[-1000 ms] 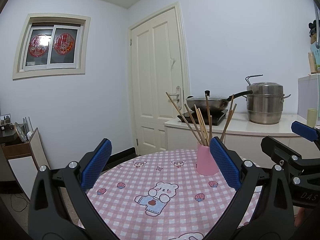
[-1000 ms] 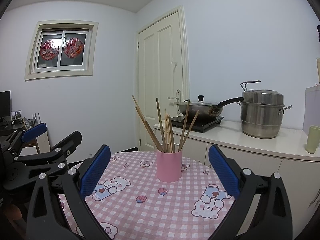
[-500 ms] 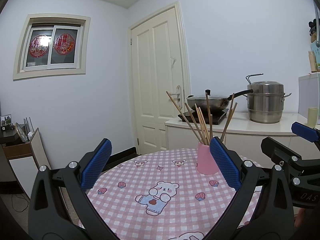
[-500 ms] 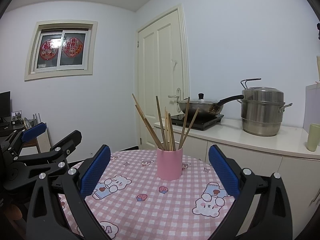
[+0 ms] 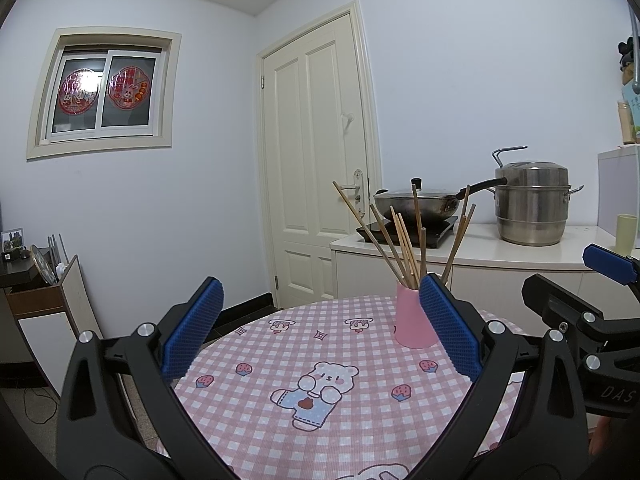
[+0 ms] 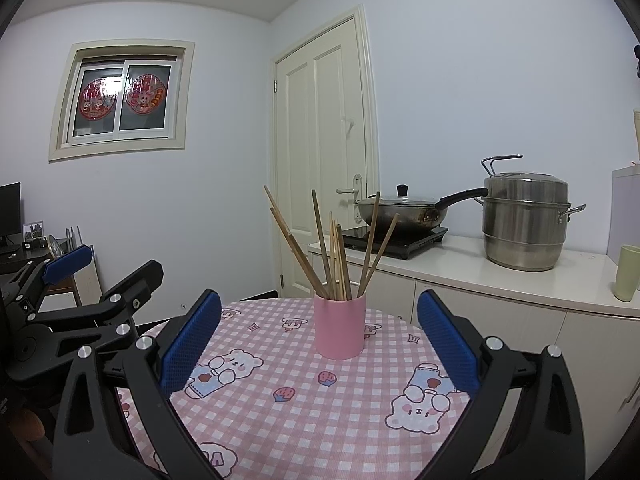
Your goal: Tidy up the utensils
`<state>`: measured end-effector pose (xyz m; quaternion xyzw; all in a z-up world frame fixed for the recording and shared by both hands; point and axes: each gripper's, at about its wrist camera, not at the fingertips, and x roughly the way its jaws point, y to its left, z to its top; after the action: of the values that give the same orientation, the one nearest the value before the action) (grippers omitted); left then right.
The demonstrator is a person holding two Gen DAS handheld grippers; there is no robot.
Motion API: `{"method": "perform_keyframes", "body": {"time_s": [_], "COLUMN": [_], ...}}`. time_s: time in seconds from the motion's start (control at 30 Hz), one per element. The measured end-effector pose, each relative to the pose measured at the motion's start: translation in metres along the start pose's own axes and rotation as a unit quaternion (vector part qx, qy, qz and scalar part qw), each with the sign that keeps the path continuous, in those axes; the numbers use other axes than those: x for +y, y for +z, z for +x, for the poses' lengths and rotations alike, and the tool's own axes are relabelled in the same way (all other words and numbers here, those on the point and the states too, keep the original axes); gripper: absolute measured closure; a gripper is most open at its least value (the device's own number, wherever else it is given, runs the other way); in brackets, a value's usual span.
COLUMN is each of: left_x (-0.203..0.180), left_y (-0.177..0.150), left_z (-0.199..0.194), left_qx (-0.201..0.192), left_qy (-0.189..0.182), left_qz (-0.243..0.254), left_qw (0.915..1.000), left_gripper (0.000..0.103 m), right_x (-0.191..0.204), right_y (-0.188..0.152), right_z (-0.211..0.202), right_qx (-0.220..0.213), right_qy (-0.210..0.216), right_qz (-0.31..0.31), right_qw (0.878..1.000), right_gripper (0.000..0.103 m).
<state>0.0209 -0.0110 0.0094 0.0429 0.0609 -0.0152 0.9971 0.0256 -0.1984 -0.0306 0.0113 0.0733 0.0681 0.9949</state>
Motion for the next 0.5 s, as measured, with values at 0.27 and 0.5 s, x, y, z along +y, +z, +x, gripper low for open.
{"method": "perform_keyframes", "body": {"time_s": [0.27, 0.5], "left_x": [0.0014, 0.0021], "left_y": [-0.0022, -0.0022], "left_z": [0.0012, 0.0019], "left_qx": [0.001, 0.002], "left_qy": [0.001, 0.003], "left_qz": [-0.001, 0.001], "left_qw": [1.0, 1.0], "left_gripper": [0.006, 0.006], "right_x": [0.0001, 0.0], "right_y": [0.0002, 0.0], "right_z": [0.0006, 0.0021], "right_qx": [0.0, 0.002], "right_qy": [0.0, 0.0], "right_qz": [0.0, 0.0], "right_qw": [1.0, 1.0], "right_gripper": [0.008, 0.008]}}
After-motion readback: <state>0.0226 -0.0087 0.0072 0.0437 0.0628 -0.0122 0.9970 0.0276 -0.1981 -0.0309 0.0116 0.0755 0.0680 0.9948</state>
